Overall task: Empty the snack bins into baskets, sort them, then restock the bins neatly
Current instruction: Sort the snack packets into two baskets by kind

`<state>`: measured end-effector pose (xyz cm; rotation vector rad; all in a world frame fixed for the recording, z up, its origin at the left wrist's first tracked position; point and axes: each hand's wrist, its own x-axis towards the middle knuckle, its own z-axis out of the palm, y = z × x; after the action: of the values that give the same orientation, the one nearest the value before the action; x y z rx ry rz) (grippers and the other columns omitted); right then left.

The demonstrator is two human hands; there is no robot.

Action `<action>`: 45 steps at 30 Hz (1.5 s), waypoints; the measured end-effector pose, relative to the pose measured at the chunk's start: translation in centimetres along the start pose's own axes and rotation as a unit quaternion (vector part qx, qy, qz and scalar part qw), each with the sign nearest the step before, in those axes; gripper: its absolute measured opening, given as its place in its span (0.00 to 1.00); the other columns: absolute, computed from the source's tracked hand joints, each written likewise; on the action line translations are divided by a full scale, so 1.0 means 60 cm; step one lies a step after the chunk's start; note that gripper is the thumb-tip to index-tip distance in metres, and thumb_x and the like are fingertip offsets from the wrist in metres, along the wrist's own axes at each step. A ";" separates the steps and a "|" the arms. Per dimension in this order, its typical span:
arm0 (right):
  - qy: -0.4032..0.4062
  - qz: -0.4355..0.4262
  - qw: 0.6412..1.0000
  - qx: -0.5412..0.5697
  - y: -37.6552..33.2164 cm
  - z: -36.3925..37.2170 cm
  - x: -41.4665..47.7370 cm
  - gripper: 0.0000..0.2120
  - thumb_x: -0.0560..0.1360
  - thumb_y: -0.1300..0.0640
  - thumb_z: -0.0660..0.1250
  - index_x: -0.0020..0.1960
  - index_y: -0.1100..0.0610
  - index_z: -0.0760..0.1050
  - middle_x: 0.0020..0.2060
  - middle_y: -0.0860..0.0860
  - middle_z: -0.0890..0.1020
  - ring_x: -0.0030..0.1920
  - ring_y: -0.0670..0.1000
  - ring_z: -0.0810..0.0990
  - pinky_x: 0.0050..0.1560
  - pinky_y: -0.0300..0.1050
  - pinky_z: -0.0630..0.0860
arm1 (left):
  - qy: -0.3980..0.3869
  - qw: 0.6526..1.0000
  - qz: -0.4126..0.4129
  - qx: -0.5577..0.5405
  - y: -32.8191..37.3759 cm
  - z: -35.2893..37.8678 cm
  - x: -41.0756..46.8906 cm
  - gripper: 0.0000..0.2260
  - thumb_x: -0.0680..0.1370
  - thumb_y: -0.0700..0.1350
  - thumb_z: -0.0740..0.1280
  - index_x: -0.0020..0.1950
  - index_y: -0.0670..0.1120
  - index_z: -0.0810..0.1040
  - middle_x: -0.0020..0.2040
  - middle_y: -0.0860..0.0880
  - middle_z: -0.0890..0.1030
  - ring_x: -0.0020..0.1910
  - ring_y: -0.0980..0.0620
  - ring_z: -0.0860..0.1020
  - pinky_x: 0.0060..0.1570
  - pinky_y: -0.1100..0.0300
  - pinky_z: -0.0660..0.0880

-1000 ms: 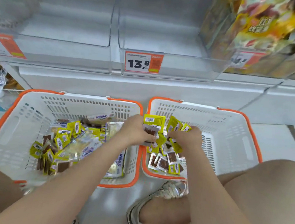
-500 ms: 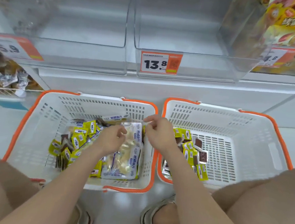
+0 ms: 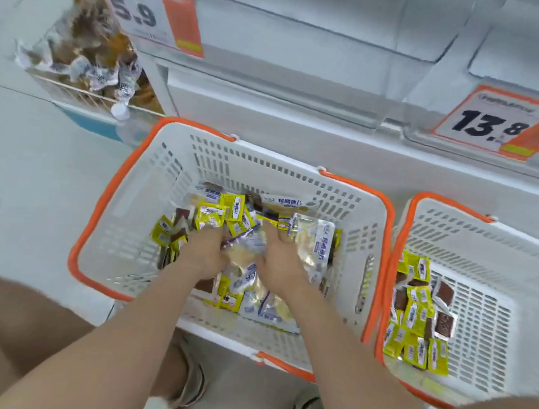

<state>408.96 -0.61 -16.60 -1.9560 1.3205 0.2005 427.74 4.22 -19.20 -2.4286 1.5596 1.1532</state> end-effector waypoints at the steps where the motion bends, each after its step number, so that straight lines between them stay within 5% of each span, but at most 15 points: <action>1: -0.015 -0.005 1.000 -0.018 -0.004 0.009 0.007 0.41 0.80 0.53 0.68 0.84 0.44 0.47 0.74 0.59 0.68 0.70 0.64 0.71 0.68 0.59 0.73 | -0.007 0.999 0.018 -0.036 0.002 -0.003 -0.004 0.13 0.71 0.45 0.77 0.50 0.55 0.78 0.52 0.46 0.78 0.51 0.44 0.77 0.46 0.54 0.73; 4: -0.005 0.010 0.997 -0.077 0.001 0.027 0.019 0.31 0.79 0.43 0.70 0.78 0.38 0.61 0.63 0.55 0.72 0.64 0.61 0.72 0.68 0.57 0.69 | -0.043 0.987 0.079 -0.132 0.007 -0.012 -0.007 0.11 0.74 0.36 0.75 0.50 0.51 0.83 0.46 0.53 0.80 0.45 0.50 0.79 0.45 0.56 0.75; 7: 0.079 0.060 0.995 -0.033 0.016 0.009 0.020 0.18 0.77 0.48 0.71 0.66 0.43 0.77 0.56 0.53 0.75 0.58 0.59 0.78 0.62 0.54 0.74 | 0.001 0.975 0.108 -0.192 0.014 -0.027 0.000 0.07 0.78 0.41 0.73 0.44 0.52 0.86 0.42 0.55 0.84 0.43 0.54 0.81 0.49 0.55 0.78; 9: 0.106 0.122 0.984 -0.077 0.028 -0.015 0.019 0.16 0.77 0.52 0.70 0.65 0.45 0.78 0.59 0.54 0.75 0.58 0.60 0.79 0.63 0.54 0.74 | 0.112 0.978 0.069 -0.161 0.006 -0.025 0.016 0.05 0.79 0.44 0.70 0.51 0.51 0.86 0.52 0.50 0.84 0.53 0.49 0.79 0.60 0.51 0.75; 12: 0.088 0.220 0.946 -0.221 0.031 -0.052 0.016 0.17 0.76 0.61 0.66 0.63 0.50 0.78 0.66 0.58 0.71 0.67 0.64 0.72 0.68 0.58 0.68 | 0.207 0.972 -0.072 -0.085 -0.018 -0.017 0.028 0.21 0.79 0.47 0.68 0.72 0.49 0.74 0.70 0.41 0.70 0.69 0.36 0.68 0.66 0.41 0.69; 16: 0.108 0.148 0.932 -0.313 -0.003 -0.054 0.028 0.17 0.74 0.63 0.65 0.63 0.55 0.75 0.65 0.60 0.70 0.67 0.64 0.68 0.65 0.58 0.67 | 0.102 0.975 -0.174 -0.097 -0.043 0.001 0.041 0.34 0.79 0.59 0.65 0.82 0.56 0.56 0.81 0.43 0.55 0.77 0.31 0.58 0.72 0.33 0.62; 20: 0.080 -0.092 0.973 -0.195 -0.042 -0.012 0.074 0.18 0.74 0.65 0.65 0.64 0.61 0.76 0.69 0.60 0.70 0.73 0.61 0.65 0.74 0.53 0.64 | 0.114 0.982 -0.095 -0.120 -0.057 0.007 0.055 0.26 0.80 0.63 0.58 0.75 0.54 0.69 0.73 0.42 0.68 0.71 0.34 0.68 0.71 0.39 0.63; 24: 0.012 -0.015 0.986 -0.167 -0.057 0.017 0.111 0.31 0.79 0.51 0.67 0.76 0.64 0.62 0.69 0.61 0.70 0.72 0.62 0.67 0.77 0.56 0.62 | 0.128 0.986 -0.008 -0.108 -0.061 -0.005 0.067 0.24 0.80 0.53 0.70 0.75 0.52 0.69 0.64 0.41 0.75 0.62 0.33 0.74 0.65 0.40 0.70; 27: -0.033 0.080 0.967 -0.239 -0.042 0.011 0.126 0.41 0.72 0.44 0.74 0.76 0.59 0.60 0.70 0.58 0.69 0.72 0.61 0.68 0.69 0.58 0.69 | 0.085 0.995 0.036 -0.042 -0.052 -0.024 0.077 0.42 0.75 0.54 0.78 0.82 0.55 0.58 0.73 0.43 0.66 0.67 0.34 0.68 0.66 0.37 0.71; 30: -0.050 0.071 0.967 -0.240 -0.026 -0.004 0.131 0.36 0.70 0.48 0.76 0.73 0.56 0.65 0.69 0.56 0.69 0.72 0.60 0.68 0.69 0.58 0.69 | 0.058 0.993 0.085 0.053 -0.027 -0.055 0.094 0.57 0.68 0.52 0.84 0.84 0.60 0.46 0.83 0.51 0.50 0.76 0.35 0.59 0.63 0.37 0.75; 33: -0.028 0.007 0.970 -0.240 -0.016 0.001 0.132 0.30 0.70 0.55 0.76 0.70 0.57 0.69 0.67 0.56 0.71 0.70 0.59 0.68 0.69 0.53 0.68 | -0.013 0.988 0.111 0.109 -0.014 -0.070 0.111 0.59 0.65 0.51 0.86 0.84 0.61 0.48 0.84 0.60 0.43 0.78 0.38 0.56 0.61 0.36 0.76; 35: -0.032 -0.020 0.984 -0.176 -0.013 0.009 0.134 0.31 0.70 0.56 0.77 0.69 0.60 0.69 0.66 0.57 0.71 0.69 0.58 0.70 0.68 0.49 0.69 | -0.056 0.982 0.115 0.138 -0.012 -0.068 0.112 0.57 0.63 0.53 0.86 0.83 0.59 0.56 0.84 0.59 0.47 0.78 0.39 0.55 0.63 0.35 0.75; 39: -0.080 -0.003 0.997 0.015 -0.028 0.005 0.147 0.53 0.65 0.44 0.81 0.80 0.56 0.56 0.74 0.56 0.69 0.73 0.59 0.70 0.66 0.57 0.75 | -0.076 0.976 0.141 0.150 -0.016 -0.050 0.093 0.52 0.57 0.56 0.87 0.77 0.56 0.67 0.75 0.56 0.63 0.68 0.43 0.62 0.63 0.42 0.75; 42: -0.100 -0.036 0.992 -0.068 -0.037 0.020 0.148 0.53 0.63 0.35 0.81 0.78 0.54 0.61 0.72 0.54 0.73 0.71 0.58 0.73 0.65 0.59 0.76 | -0.058 0.984 0.142 0.086 -0.033 -0.048 0.073 0.46 0.55 0.52 0.88 0.69 0.53 0.71 0.62 0.54 0.72 0.60 0.47 0.71 0.58 0.48 0.75; 45: -0.093 -0.048 0.988 -0.111 -0.041 0.043 0.134 0.43 0.68 0.37 0.79 0.73 0.55 0.64 0.64 0.54 0.80 0.63 0.59 0.79 0.57 0.55 0.77 | -0.046 0.989 0.123 0.066 -0.060 -0.050 0.051 0.41 0.56 0.50 0.88 0.62 0.52 0.71 0.55 0.53 0.78 0.53 0.48 0.78 0.48 0.52 0.76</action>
<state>415.39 -4.33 -21.32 -2.1217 1.1190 0.4885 432.96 2.44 -20.14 -2.1161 1.8827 1.1345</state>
